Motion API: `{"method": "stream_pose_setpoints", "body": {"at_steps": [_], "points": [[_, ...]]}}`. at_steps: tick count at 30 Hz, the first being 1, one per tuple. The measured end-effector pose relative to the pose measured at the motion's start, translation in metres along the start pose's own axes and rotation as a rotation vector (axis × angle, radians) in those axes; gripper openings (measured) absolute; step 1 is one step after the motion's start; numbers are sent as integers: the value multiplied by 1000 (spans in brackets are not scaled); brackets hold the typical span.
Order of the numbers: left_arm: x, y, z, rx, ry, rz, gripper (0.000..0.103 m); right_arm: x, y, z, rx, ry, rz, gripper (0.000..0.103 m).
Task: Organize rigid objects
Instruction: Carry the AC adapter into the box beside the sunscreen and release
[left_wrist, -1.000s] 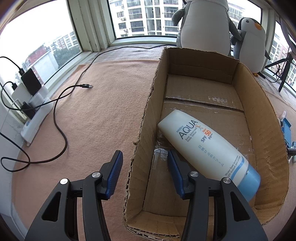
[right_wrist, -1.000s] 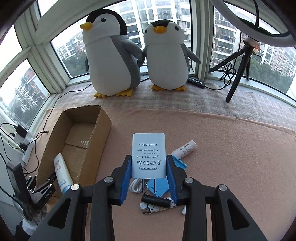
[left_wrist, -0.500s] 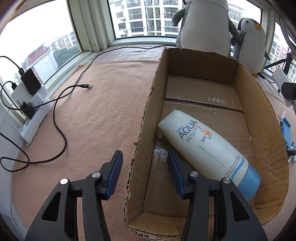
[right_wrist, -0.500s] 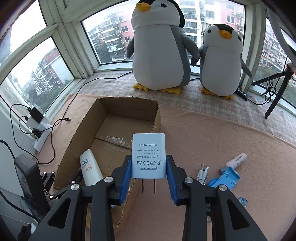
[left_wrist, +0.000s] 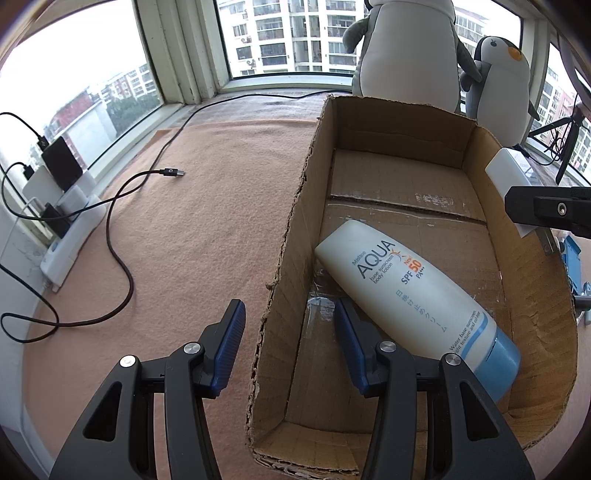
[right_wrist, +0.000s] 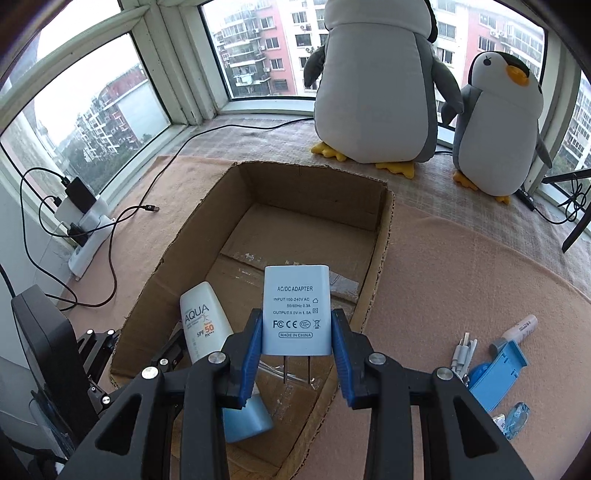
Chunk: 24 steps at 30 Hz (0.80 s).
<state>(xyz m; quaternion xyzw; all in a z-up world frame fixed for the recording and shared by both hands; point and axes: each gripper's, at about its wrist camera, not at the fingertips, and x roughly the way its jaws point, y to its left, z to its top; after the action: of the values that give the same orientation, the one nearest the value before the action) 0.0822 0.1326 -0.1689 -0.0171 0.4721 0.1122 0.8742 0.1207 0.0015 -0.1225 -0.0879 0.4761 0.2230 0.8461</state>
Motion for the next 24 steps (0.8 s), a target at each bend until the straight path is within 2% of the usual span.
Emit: {"method": "stream_pose_setpoints", "body": {"at_steps": [22, 23, 24], "points": [[0, 0, 1, 0, -2, 1, 49, 31, 7, 2, -34, 41, -28, 33], [1, 0, 1, 0, -2, 1, 49, 31, 7, 3, -35, 38, -28, 36], [1, 0, 1, 0, -2, 2, 49, 30, 7, 3, -35, 34, -26, 47]]}}
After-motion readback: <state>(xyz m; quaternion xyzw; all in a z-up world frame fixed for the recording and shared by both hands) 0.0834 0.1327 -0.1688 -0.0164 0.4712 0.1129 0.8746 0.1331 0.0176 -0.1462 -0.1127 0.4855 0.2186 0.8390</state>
